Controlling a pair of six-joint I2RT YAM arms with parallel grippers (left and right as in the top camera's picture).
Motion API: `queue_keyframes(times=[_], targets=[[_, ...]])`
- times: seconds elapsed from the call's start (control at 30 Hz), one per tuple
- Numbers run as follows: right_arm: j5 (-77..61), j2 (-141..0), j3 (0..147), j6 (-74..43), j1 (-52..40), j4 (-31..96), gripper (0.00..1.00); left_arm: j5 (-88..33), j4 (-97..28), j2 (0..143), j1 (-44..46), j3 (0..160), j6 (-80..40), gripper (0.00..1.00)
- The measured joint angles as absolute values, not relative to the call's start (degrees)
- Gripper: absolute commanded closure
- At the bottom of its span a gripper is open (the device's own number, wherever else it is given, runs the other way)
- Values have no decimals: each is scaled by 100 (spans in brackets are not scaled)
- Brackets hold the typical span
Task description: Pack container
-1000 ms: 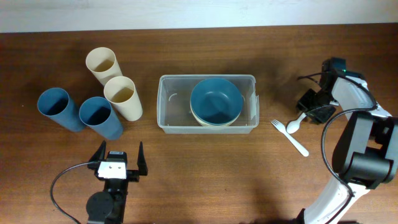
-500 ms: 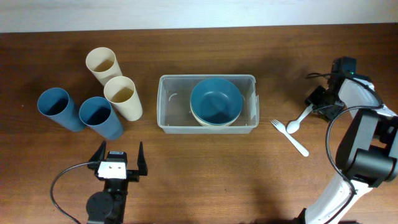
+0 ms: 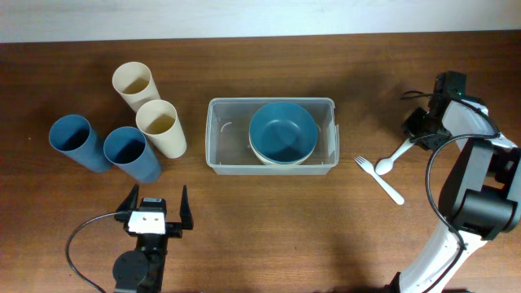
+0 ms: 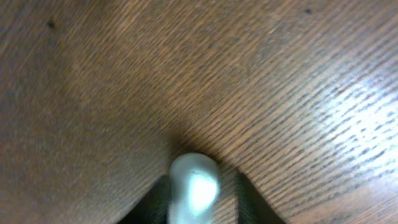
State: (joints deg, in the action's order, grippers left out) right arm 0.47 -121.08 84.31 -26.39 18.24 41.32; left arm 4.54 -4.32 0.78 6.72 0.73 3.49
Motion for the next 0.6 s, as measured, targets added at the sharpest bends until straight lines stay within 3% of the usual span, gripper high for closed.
queue_keyframes(times=[0.37,0.5,0.6], targets=[[-25,-12121,8466,-2657,1667,4311,84,454,-432,78,672,73,349,0],[-119,-12121,8497,-2650,1616,4521,93,454,-432,78,672,73,349,0],[-161,-12121,8510,-2657,1612,4567,95,454,-432,78,672,73,349,0]])
